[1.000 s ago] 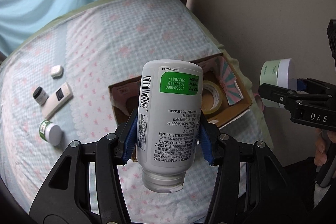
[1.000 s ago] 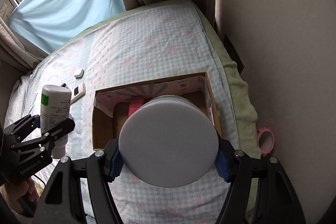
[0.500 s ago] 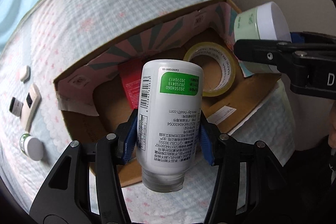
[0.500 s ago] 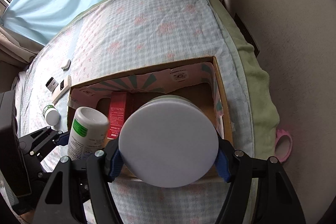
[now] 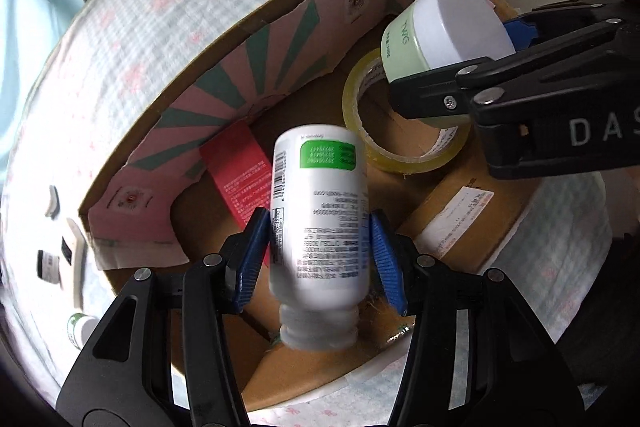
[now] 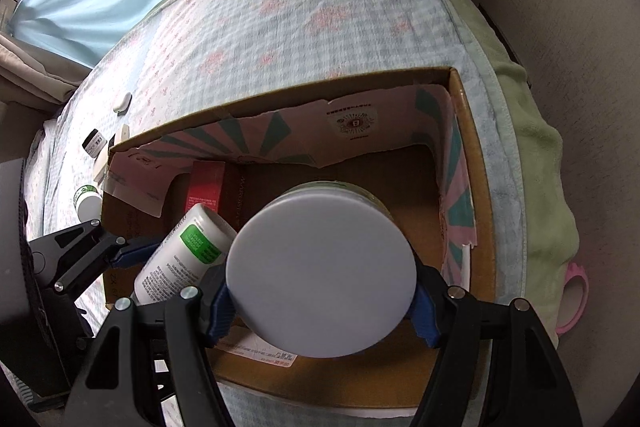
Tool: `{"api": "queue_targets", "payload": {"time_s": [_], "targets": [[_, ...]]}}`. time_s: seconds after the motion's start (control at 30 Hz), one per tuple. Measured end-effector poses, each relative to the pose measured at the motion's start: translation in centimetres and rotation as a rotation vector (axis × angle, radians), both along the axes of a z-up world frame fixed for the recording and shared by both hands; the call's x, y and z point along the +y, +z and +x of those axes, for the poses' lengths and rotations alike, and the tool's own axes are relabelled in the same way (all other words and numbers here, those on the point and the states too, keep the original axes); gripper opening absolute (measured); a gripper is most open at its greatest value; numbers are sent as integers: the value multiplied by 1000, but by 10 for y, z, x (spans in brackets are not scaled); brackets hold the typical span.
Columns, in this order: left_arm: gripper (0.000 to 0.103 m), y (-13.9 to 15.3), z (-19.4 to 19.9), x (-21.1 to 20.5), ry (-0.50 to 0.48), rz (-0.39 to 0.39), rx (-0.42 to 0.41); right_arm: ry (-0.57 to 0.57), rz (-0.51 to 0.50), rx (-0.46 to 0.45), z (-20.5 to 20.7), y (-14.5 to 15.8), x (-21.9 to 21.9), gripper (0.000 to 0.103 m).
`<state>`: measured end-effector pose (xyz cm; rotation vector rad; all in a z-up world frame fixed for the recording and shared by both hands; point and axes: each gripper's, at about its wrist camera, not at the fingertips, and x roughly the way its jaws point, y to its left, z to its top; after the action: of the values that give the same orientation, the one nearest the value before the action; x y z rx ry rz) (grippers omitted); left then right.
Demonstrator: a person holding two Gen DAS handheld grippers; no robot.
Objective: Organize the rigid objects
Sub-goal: 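Lower the bottle and jar into the box and open both tools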
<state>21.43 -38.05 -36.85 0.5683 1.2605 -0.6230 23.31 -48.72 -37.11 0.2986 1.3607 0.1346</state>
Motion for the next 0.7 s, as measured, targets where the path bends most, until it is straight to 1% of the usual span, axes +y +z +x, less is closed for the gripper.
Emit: {"api": "queue_targets", "payload": {"time_s": [0.03,0.07,0.1,0.13,0.23,0.3,0.37,0.57,0.7], "targets": [[60,4,-2,-1,-13,-8,-15,-3,-2,12,2,-2,0,69],[75,8,-5,-1,-27,-13,-27,-14,-8,7,3,-1,0,82],[102,11,-7,-1,-40,-10,-36,-29,-3,-11,2,3,-2,93],[103,14,-10,0,-52,-16,-45,-48,8,-36,1,7,-3,103],[103,17,-15,9,-47,-11,-32,-123,49,-95,-6,21,-10,103],[103,17,-21,17,-39,-8,-28,-165,65,-107,-10,25,-15,103],[103,17,-26,23,-30,-1,-28,-183,68,-114,-12,26,-15,103],[103,19,-25,37,1,-7,-15,-160,24,-107,-15,31,-7,103],[103,26,-22,39,9,-8,-21,-155,24,-123,-18,40,-5,103]]}}
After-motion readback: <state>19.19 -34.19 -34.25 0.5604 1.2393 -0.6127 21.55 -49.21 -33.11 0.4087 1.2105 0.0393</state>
